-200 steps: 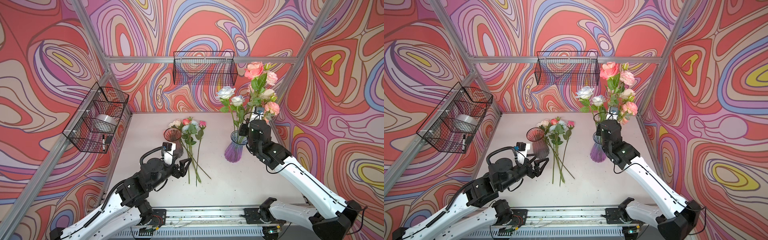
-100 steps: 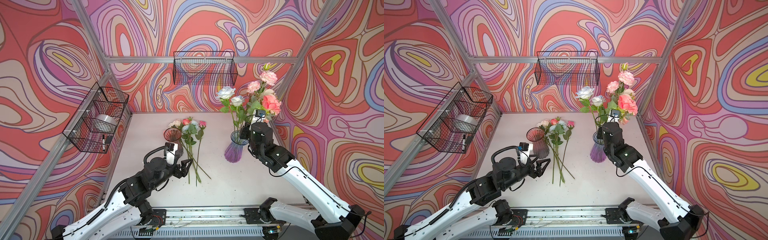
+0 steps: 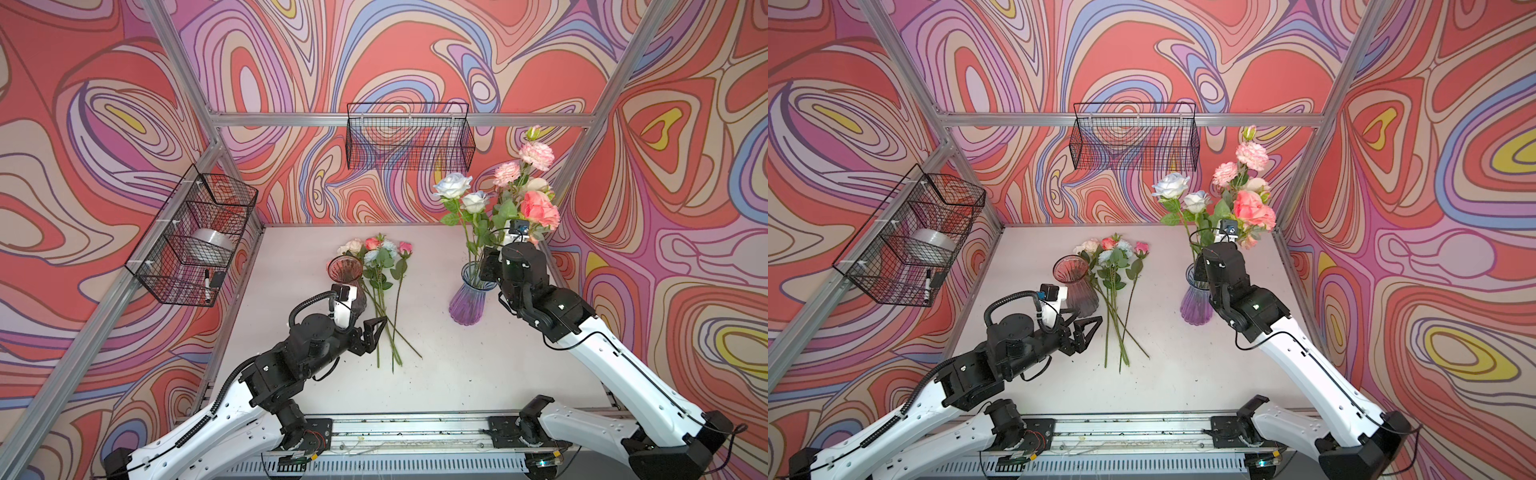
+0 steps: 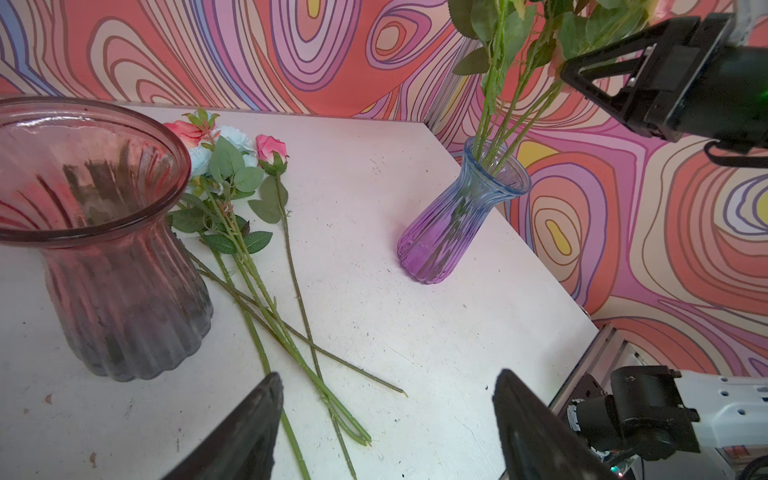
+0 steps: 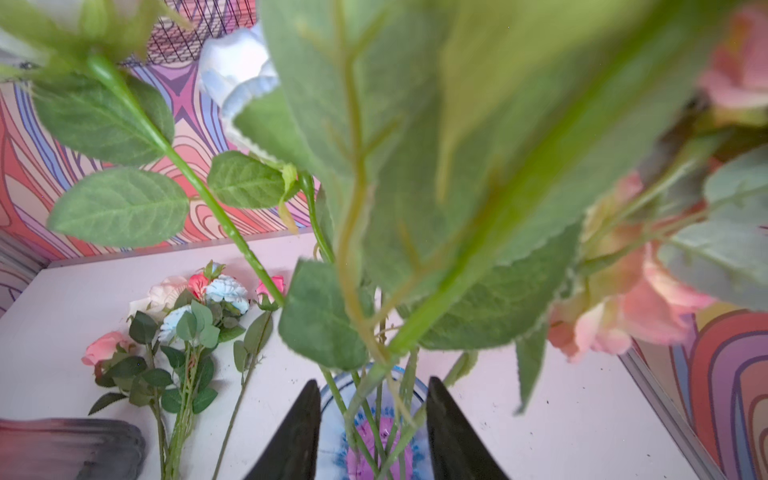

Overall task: Arrange the flowers into the vase
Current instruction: 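Draw the right gripper back from the purple vase toward the flower bundle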

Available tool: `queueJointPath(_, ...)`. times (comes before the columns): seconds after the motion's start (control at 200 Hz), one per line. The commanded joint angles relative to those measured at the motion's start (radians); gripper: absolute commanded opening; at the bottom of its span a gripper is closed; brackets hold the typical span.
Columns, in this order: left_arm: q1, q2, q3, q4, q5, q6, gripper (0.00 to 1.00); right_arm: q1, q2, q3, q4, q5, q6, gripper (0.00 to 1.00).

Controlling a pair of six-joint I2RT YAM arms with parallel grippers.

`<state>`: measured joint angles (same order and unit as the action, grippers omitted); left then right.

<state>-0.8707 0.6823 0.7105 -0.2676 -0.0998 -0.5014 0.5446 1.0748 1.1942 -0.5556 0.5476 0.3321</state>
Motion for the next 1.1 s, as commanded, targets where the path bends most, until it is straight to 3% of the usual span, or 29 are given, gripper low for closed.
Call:
queueJointPath(0.0, -0.002, 0.009, -0.011, 0.043, 0.014, -0.003, 0.8, -0.003, -0.053, 0.037, -0.139, -0.044, 0.055, 0.46)
queueJointPath(0.2, -0.001, 0.045, -0.004, 0.065, 0.03, -0.004, 0.8, -0.003, -0.085, 0.072, -0.259, -0.129, 0.073, 0.51)
queueJointPath(0.696, -0.001, 0.127, 0.053, 0.064, 0.042, -0.002, 0.8, -0.003, -0.082, 0.25, -0.473, -0.203, 0.103, 0.62)
queueJointPath(1.092, -0.002, 0.17, 0.122, 0.01, -0.012, 0.005, 0.8, -0.003, -0.131, 0.368, -0.656, -0.159, 0.117, 0.65)
